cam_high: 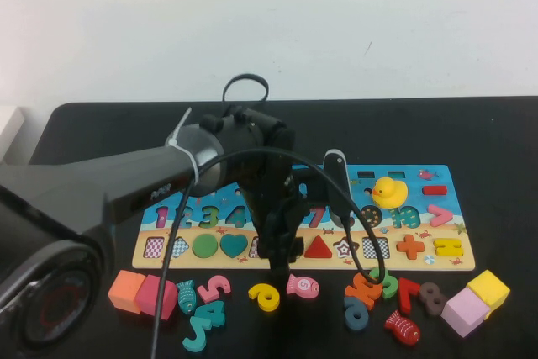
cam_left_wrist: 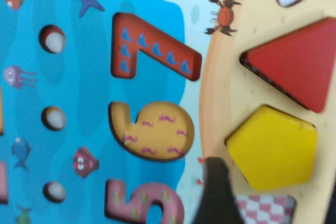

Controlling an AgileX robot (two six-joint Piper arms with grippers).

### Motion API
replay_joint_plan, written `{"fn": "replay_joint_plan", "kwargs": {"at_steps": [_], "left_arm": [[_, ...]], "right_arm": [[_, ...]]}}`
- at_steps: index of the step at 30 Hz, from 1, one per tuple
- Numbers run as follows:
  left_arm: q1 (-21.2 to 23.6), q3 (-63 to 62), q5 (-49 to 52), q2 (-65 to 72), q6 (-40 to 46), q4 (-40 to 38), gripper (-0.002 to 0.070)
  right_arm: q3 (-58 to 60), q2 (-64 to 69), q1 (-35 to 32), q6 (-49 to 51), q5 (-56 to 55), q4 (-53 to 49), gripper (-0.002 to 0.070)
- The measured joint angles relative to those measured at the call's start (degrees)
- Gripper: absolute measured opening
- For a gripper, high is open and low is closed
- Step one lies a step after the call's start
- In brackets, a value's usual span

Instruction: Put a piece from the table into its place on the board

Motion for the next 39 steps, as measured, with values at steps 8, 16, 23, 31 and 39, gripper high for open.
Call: {"fn": "replay_joint_plan", "kwargs": {"at_steps": [8, 16, 23, 31, 39], "left_arm": [[0.0, -5.75, 11.35, -4.74, -3.41, 0.0, 0.006], [0.0, -8.29, 18.02, -13.32, -12.02, -0.04, 0.0003], [0.0, 4.79, 12.61, -26.94, -15.83, -3.02, 0.0], [0.0, 28.96, -0.53, -49.7, -21.81, -5.71, 0.0], [0.0, 45.57, -6.61, -68.78, -30.11, -7.86, 0.0]], "right_arm": [[0.0, 0.0, 0.0, 0.0, 0.0, 0.0, 0.0019], [0.0, 0.0, 0.0, 0.0, 0.0, 0.0, 0.0019], [0.0, 0.0, 0.0, 0.0, 0.0, 0.0, 0.0019], [0.0, 0.0, 0.0, 0.0, 0.0, 0.0, 0.0019], [0.0, 0.0, 0.0, 0.0, 0.0, 0.0, 0.0019]]}}
